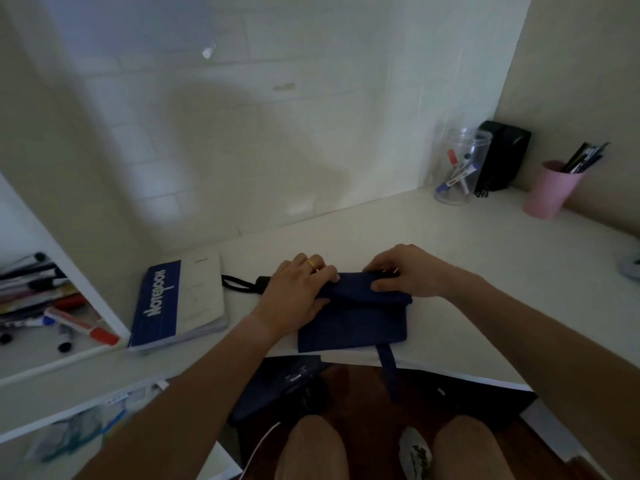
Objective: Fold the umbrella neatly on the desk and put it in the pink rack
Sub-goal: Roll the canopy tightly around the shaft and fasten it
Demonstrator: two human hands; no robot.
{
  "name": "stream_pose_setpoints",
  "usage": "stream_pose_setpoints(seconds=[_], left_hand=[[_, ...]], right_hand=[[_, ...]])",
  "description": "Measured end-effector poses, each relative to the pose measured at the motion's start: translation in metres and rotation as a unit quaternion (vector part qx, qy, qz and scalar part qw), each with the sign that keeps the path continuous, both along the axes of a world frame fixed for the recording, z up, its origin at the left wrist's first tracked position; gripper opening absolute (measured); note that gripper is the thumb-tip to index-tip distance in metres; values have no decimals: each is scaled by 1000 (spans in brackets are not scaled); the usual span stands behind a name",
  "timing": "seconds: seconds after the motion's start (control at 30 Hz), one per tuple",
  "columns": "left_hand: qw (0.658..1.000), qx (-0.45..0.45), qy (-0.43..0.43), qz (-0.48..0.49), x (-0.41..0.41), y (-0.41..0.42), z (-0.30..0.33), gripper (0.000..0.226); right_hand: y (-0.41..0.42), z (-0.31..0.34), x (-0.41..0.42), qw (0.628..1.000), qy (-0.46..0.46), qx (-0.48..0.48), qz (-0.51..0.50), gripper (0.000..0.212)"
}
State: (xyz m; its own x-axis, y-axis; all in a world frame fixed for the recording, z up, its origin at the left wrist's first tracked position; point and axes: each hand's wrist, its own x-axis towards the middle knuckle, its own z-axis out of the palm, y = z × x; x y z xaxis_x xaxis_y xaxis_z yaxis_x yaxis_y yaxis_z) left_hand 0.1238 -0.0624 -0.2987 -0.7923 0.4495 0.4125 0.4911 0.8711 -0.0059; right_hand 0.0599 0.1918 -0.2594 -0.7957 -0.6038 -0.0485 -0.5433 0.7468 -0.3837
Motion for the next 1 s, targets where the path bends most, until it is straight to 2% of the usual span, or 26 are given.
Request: stream_pose_setpoints(seconds=[0.07,0.17,0.23,0.3,0.37,0.5,0.63,0.73,0.83,0.9,1.0], left_hand=[[998,38,-41,-21,-1,-7,4,42],[979,132,-154,-17,-3,-16,11,40],[975,120,-187,-7,-3,-17,10,46],[980,100,-169,-13,0,-15,5,46],[988,99,-115,-24,5,-11,0,41],[997,71,4,-42,17,1,-9,35],[996,78,14,-43,21,6,-12,35],[989,119,-69,-57,23,3,2,30],[965,195,-172,-28,22,5,11,24],[960,172,-223,-11,21,7,9,31],[960,143,-241,-14,22,8,5,46]], right_hand=[[3,-5,5,999,19,-36,6,30],[8,-18,12,993,92,-63,35,31],[11,-25,18,985,144,-73,57,30],[14,-29,25,977,184,-73,76,30],[17,-28,29,976,187,-63,91,32],[17,-11,31,993,43,-86,75,17],[18,-13,34,995,20,-78,57,29],[18,-23,40,995,81,-42,45,48],[21,-34,50,986,146,-55,57,44],[23,-40,57,979,183,-74,56,42],[20,-51,71,968,233,-88,30,43]])
